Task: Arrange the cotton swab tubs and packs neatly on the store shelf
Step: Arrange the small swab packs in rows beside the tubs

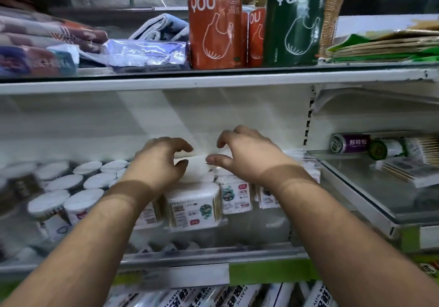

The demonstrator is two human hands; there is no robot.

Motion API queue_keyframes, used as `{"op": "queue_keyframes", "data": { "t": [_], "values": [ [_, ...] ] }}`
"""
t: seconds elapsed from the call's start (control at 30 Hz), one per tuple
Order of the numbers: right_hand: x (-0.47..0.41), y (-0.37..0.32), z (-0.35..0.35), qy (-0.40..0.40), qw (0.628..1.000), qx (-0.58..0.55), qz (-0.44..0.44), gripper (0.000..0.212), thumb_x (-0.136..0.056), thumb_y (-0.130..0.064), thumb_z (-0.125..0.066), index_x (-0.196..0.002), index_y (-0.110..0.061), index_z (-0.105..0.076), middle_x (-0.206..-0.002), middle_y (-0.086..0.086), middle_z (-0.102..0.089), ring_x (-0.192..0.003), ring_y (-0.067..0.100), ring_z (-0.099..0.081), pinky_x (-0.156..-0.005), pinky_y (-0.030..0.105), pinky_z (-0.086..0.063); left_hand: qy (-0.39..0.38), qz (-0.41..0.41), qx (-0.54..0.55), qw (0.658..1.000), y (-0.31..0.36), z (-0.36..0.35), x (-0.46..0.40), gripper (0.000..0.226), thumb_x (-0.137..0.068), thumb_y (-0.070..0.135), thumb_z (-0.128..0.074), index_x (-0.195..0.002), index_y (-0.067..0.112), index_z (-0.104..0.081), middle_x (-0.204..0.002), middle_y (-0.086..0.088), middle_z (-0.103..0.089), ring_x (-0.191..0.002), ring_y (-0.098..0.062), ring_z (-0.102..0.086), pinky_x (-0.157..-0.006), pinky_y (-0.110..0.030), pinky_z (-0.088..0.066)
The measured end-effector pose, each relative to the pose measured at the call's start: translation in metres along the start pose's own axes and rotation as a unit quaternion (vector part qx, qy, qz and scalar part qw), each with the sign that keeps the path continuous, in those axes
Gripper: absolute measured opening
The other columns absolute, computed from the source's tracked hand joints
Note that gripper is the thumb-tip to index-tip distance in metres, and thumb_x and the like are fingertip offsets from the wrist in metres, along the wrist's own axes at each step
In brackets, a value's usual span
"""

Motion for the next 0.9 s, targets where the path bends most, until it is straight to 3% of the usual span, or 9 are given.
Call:
{"op": "queue_keyframes", "data": {
  "t": [0.17, 0.3, 0.4, 0.53, 0.6, 0.7, 0.8, 0.9],
  "values": [
    [-0.013, -0.044, -0.021, -0.030, 0.999, 0.011, 0.035, 0.038, -0.095, -0.054, -0.050, -0.126, -0.032, -0.056, -0.129, 0.000, -0.052, -0.124, 0.023, -0.042, -0.098, 0.040, -0.038, -0.055, 0.086, -0.043, 0.994, -0.043, 0.007, 0.010, 0.038, -0.083, 0.045, -0.067, -0.120, 0.037, -0.060, -0.124, 0.003, -0.061, -0.113, -0.022, -0.056, -0.094, -0.034, -0.046],
    [-0.022, -0.068, -0.033, -0.036, 0.998, 0.011, 0.043, 0.035, -0.097, -0.050, -0.049, -0.126, -0.031, -0.056, -0.130, 0.000, -0.053, -0.126, 0.023, -0.040, -0.098, 0.038, -0.036, -0.050, 0.066, -0.005, 0.997, -0.064, 0.010, 0.013, 0.028, -0.086, 0.044, -0.064, -0.112, 0.035, -0.066, -0.114, 0.006, -0.068, -0.104, -0.018, -0.062, -0.092, -0.033, -0.049],
    [-0.030, -0.083, -0.033, -0.015, 0.999, -0.004, 0.037, 0.038, -0.096, -0.050, -0.050, -0.129, -0.032, -0.053, -0.127, -0.001, -0.057, -0.124, 0.021, -0.043, -0.099, 0.039, -0.040, -0.007, 0.057, 0.098, 0.994, -0.075, 0.026, 0.010, 0.025, -0.092, 0.041, -0.061, -0.113, 0.030, -0.067, -0.107, 0.007, -0.071, -0.100, -0.012, -0.065, -0.089, -0.029, -0.049],
    [-0.038, -0.100, -0.034, -0.021, 0.992, -0.119, 0.021, 0.053, -0.091, -0.057, -0.055, -0.137, -0.036, -0.042, -0.113, -0.010, -0.064, -0.109, 0.014, -0.057, -0.093, 0.038, -0.048, 0.040, 0.060, 0.275, 0.959, -0.082, 0.045, 0.009, 0.016, -0.092, 0.041, -0.061, -0.102, 0.034, -0.069, -0.093, 0.014, -0.072, -0.083, 0.003, -0.066, -0.070, -0.017, -0.048],
    [-0.039, -0.113, -0.038, -0.033, 0.982, -0.186, 0.021, 0.064, -0.086, -0.059, -0.062, -0.140, -0.038, -0.036, -0.103, -0.013, -0.065, -0.096, 0.010, -0.064, -0.087, 0.037, -0.052, 0.057, 0.063, 0.342, 0.936, -0.089, 0.051, 0.009, 0.012, -0.091, 0.041, -0.062, -0.096, 0.034, -0.070, -0.090, 0.011, -0.073, -0.084, -0.002, -0.068, -0.074, -0.023, -0.054],
    [-0.043, -0.127, -0.039, -0.005, 0.975, -0.221, 0.011, 0.072, -0.082, -0.062, -0.065, -0.141, -0.038, -0.033, -0.105, -0.011, -0.064, -0.089, 0.009, -0.065, -0.083, 0.036, -0.054, 0.031, 0.081, 0.448, 0.890, -0.096, 0.055, 0.012, 0.028, -0.097, 0.045, -0.050, -0.102, 0.026, -0.070, -0.091, 0.003, -0.075, -0.082, -0.012, -0.072, -0.070, -0.032, -0.059],
    [-0.044, -0.134, -0.040, 0.007, 0.969, -0.245, -0.006, 0.059, -0.088, -0.054, -0.063, -0.138, -0.038, -0.036, -0.105, -0.008, -0.064, -0.091, 0.010, -0.064, -0.083, 0.036, -0.055, 0.019, 0.077, 0.484, 0.871, -0.105, 0.059, 0.014, 0.027, -0.102, 0.031, -0.043, -0.109, 0.018, -0.066, -0.099, -0.003, -0.074, -0.084, -0.016, -0.072, -0.064, -0.028, -0.057],
    [-0.042, -0.131, -0.044, -0.010, 0.964, -0.264, -0.027, 0.051, -0.095, -0.032, -0.057, -0.141, -0.038, -0.034, -0.111, -0.006, -0.065, -0.092, 0.011, -0.065, -0.087, 0.037, -0.055, 0.028, 0.073, 0.445, 0.892, -0.122, 0.058, 0.013, 0.022, -0.096, 0.012, -0.057, -0.112, 0.027, -0.062, -0.108, 0.002, -0.070, -0.094, -0.016, -0.070, -0.077, -0.037, -0.059]
  ]
}}
Point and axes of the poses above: each hand's wrist, its own x-axis away from the middle knuckle, its own z-axis out of the back of the hand, y = z × x, the point moved 8 cm from there along -x, towards the middle knuckle
